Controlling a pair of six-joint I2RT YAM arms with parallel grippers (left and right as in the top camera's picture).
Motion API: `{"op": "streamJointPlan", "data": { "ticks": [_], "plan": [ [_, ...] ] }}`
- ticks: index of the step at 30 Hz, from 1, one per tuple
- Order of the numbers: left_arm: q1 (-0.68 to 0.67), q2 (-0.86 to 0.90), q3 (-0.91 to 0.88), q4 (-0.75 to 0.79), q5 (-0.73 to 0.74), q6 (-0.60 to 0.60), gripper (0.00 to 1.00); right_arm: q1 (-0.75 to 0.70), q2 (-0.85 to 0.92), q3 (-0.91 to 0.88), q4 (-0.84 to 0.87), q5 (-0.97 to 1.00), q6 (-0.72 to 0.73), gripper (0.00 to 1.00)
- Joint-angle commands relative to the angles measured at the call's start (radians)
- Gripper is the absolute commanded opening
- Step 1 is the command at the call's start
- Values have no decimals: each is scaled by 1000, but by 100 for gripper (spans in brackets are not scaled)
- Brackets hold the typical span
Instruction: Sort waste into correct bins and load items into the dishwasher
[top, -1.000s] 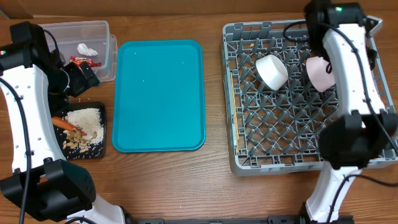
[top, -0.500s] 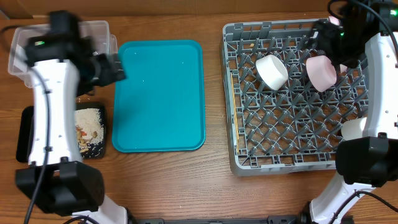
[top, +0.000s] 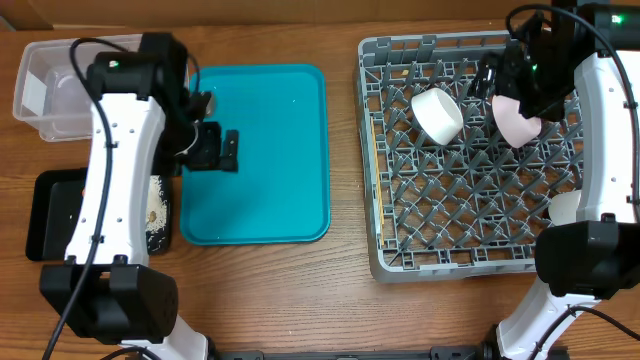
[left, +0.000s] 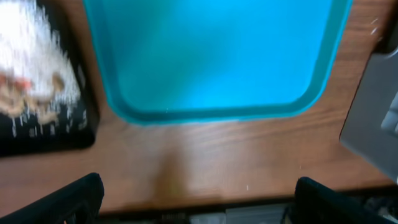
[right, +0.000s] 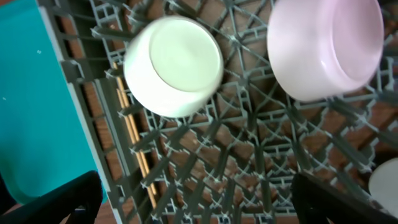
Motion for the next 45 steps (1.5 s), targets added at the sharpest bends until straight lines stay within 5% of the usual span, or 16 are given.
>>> {"op": "streamJointPlan", "data": {
  "ticks": [1,12,23,30,35,45],
  "plan": [
    [31,-7,7,-40,1,-27,100,-4,-27,1,-10,41,32,100],
    [35,-174,-54,24,-2,-29,100,61,-172,-53,67,158,87,100],
    [36,-743,-526,481,-84,-37,100,153,-548,-706,513,156,144,100],
    [36,-1015,-771,547,-134,-196,100,153,-846,-1057,719,165,124,100],
    [36,-1044,-831,550,-134,-195,100,153,-1001,-1180,688,179,124,100],
    [36,-1007,-831,542,-134,-195,100,153,-980,-1183,581,179,124,100]
  ]
}}
